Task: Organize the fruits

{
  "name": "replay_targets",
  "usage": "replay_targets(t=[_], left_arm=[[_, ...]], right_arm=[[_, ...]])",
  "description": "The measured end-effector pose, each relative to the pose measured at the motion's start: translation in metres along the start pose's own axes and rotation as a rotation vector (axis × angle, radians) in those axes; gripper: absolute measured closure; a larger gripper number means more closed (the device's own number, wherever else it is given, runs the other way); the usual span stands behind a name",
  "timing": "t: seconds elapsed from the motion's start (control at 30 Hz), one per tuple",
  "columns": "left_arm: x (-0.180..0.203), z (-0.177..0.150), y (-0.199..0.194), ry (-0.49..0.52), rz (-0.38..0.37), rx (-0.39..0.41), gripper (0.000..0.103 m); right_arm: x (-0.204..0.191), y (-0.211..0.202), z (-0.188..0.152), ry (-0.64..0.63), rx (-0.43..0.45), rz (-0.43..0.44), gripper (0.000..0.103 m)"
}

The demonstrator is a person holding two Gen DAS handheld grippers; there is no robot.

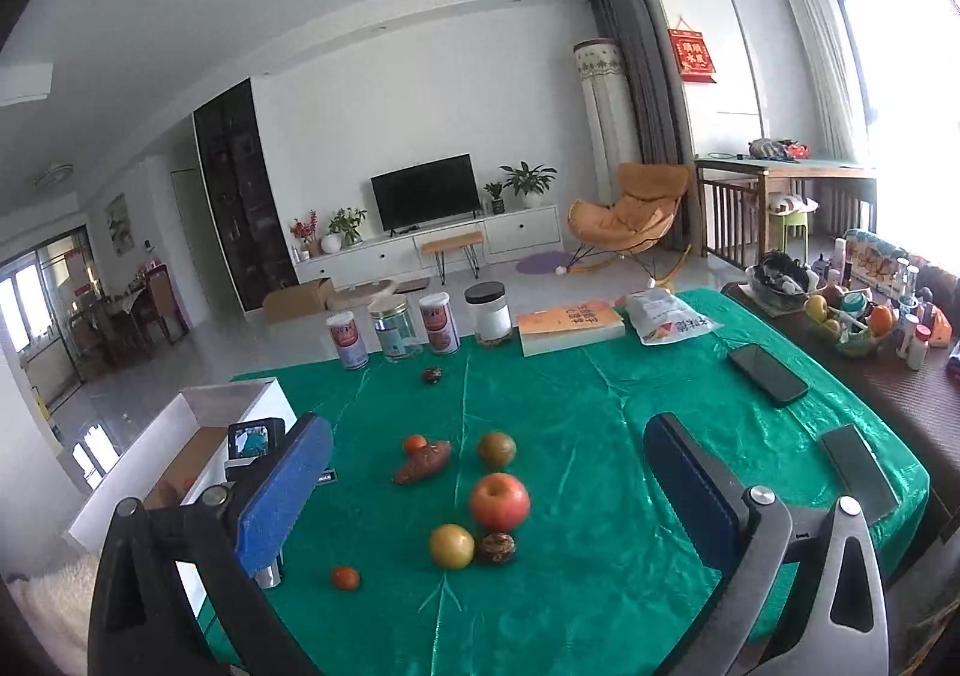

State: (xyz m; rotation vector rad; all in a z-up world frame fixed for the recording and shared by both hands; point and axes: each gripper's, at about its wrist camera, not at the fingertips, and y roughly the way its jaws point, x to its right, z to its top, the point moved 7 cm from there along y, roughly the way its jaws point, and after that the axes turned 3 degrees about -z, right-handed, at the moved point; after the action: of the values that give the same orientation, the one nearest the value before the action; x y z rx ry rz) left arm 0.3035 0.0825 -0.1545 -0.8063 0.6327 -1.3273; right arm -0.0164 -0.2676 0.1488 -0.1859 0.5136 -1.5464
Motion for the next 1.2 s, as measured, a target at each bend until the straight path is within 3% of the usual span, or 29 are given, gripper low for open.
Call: replay_targets(t=[0.2, 0.57, 0.67, 0.9, 1.03, 1.2], left_arm=[[0.0, 0.0, 0.0, 0.0, 0.0, 0.0, 0.0], [0.0, 0.0, 0.0, 0.0, 0.0, 0.0, 0.0], [0.0, 0.0, 0.0, 0.0, 0.0, 0.0, 0.0], [0.0, 0.0, 0.0, 0.0, 0.0, 0.0, 0.0], [0.0, 0.0, 0.0, 0.0, 0.0, 0.0, 0.0], [0.0, 0.0, 0.0, 0.0, 0.0, 0.0, 0.0]], right_arm=[[-0.017, 0.022, -0.028, 0.017, -0.08, 0.047, 0.0], [0.013, 0.005, -0.052, -0.028, -0.176, -0.068, 0.0], [0.008, 0.006, -0.054, -0.001, -0.17, -0.042, 0.0], [-0.026, 0.003, -0.056, -0.097, -0.15, -0.004, 0.0], [-0.019, 0.007, -0.055, -0.061, -0.16, 0.006, 0.0], [0.006, -0.003, -0.035, -0.025, -0.105, -0.063, 0.0]])
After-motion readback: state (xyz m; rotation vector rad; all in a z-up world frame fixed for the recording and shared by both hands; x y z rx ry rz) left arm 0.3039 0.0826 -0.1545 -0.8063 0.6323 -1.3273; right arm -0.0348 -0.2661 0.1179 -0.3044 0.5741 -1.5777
